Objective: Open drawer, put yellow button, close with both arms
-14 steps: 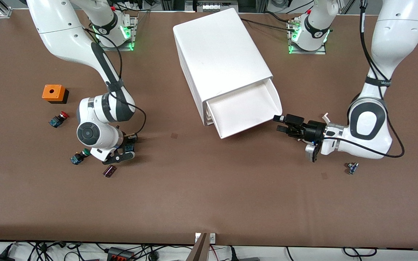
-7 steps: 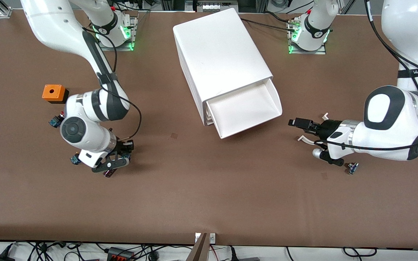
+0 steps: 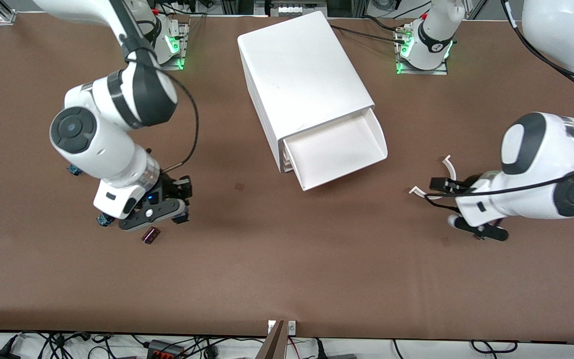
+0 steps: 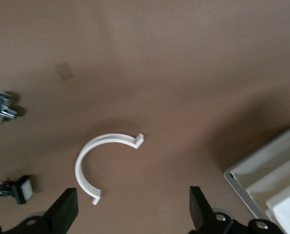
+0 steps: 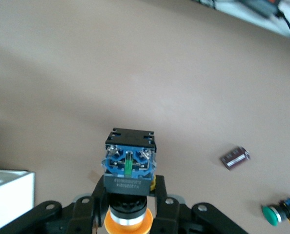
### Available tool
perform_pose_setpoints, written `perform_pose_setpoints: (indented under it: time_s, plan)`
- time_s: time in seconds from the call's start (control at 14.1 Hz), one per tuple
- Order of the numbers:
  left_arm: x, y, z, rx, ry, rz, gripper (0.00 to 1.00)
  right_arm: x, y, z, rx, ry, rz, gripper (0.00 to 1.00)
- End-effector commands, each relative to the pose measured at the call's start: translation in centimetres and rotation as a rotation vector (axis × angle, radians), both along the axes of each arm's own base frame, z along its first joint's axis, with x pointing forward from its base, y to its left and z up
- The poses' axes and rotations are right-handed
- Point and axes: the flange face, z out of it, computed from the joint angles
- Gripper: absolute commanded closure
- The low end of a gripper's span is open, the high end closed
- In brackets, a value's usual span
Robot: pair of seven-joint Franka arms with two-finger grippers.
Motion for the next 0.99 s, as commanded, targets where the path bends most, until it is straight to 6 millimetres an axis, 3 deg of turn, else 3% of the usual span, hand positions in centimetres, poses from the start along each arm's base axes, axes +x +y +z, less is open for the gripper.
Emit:
perform_pose_setpoints:
  time_s: [0.0,0.14,0.42,0.92]
  plan:
    - [2.7,2.7,-0.3,0.037,-0.085,0.046,0.0,-1.1,5.1,3.7,0.034,-0.056,0.078,1.0]
    - [3.3,3.1,-0.6,0.06,-0.127,0.032,0.0,-2.8,9.6,5.4,0.05,-0.1,0.136,1.0]
    - [2.9,4.7,-1.7,0.052,-0.099,0.063,0.0,-5.7,15.1,5.9,0.066,-0.133,0.207,1.0]
    - [2.0,5.9,-3.7,0.014,-0.043,0.1,0.0,-9.1,22.9,2.9,0.117,-0.075,-0.005,1.0]
